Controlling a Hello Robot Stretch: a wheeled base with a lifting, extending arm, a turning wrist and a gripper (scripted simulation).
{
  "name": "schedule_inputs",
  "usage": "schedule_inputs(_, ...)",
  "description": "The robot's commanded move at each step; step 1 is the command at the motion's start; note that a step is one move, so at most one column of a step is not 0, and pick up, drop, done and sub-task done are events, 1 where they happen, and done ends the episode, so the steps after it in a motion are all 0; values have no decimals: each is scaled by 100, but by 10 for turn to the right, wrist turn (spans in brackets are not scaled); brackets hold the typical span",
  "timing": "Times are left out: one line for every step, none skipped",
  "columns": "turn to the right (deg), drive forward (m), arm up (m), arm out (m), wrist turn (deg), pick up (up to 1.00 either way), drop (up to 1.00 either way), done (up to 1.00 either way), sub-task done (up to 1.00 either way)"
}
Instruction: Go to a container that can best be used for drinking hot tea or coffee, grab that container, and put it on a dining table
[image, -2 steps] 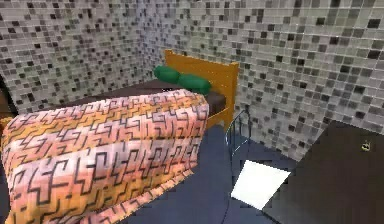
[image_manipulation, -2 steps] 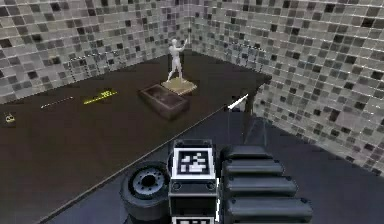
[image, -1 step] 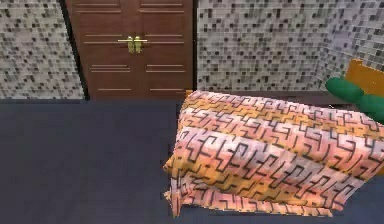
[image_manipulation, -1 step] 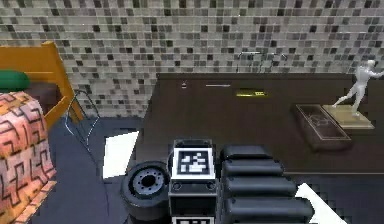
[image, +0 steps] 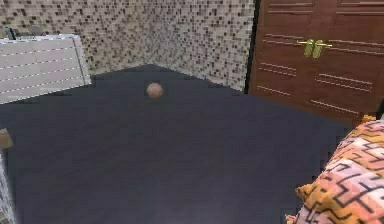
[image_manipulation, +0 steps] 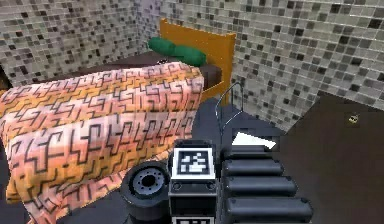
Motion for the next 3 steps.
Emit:
schedule_inputs(-60,0,0,0,0,0,0,0,0)
schedule_inputs(450,0,0,0,0,0,0,0,0)
schedule_inputs(450,0,0,0,0,0,0,0,0)
